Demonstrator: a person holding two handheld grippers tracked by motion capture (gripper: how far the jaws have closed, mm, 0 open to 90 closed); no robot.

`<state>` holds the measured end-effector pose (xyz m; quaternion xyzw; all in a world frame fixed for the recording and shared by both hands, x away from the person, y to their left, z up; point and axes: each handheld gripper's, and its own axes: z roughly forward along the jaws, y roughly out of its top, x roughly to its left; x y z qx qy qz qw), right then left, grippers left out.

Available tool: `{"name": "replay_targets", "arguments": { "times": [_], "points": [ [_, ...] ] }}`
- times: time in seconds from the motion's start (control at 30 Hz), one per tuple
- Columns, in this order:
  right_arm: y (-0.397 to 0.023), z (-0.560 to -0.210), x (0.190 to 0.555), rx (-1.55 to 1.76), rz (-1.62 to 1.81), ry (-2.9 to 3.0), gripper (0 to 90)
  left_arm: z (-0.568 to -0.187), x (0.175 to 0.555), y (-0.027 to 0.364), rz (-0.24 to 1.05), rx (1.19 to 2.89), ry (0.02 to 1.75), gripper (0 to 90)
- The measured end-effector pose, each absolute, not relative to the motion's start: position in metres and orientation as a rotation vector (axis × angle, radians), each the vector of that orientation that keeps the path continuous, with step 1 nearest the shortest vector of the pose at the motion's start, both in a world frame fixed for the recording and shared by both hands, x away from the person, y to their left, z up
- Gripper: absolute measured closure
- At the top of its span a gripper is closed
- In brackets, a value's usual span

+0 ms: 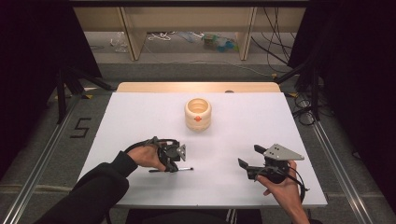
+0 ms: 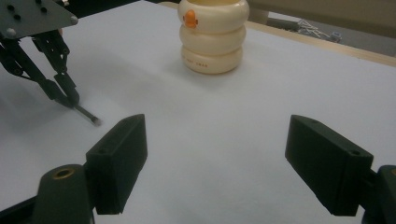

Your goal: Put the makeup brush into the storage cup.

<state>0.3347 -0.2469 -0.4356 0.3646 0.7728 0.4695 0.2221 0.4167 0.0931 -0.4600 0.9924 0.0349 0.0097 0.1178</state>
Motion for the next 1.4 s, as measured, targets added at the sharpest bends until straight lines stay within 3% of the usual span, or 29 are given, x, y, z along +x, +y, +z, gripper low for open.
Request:
{"name": "replay_targets", "arguments": {
  "times": [0.9,1.27,1.4],
  "points": [
    [-0.247,-0.436,0.336,1.005,1.336,2.108,22.2,-0.459,0.414,0.089,0.065,2.919,0.076,83.6],
    [-0.248,-0.435,0.336,0.990,1.321,2.098,22.3,-0.442,0.419,0.094,0.058,2.738,0.216,83.6],
    [-0.249,-0.435,0.335,0.996,1.311,2.091,22.3,-0.432,0.425,0.099,0.135,2.647,0.277,83.6]
  ]
}}
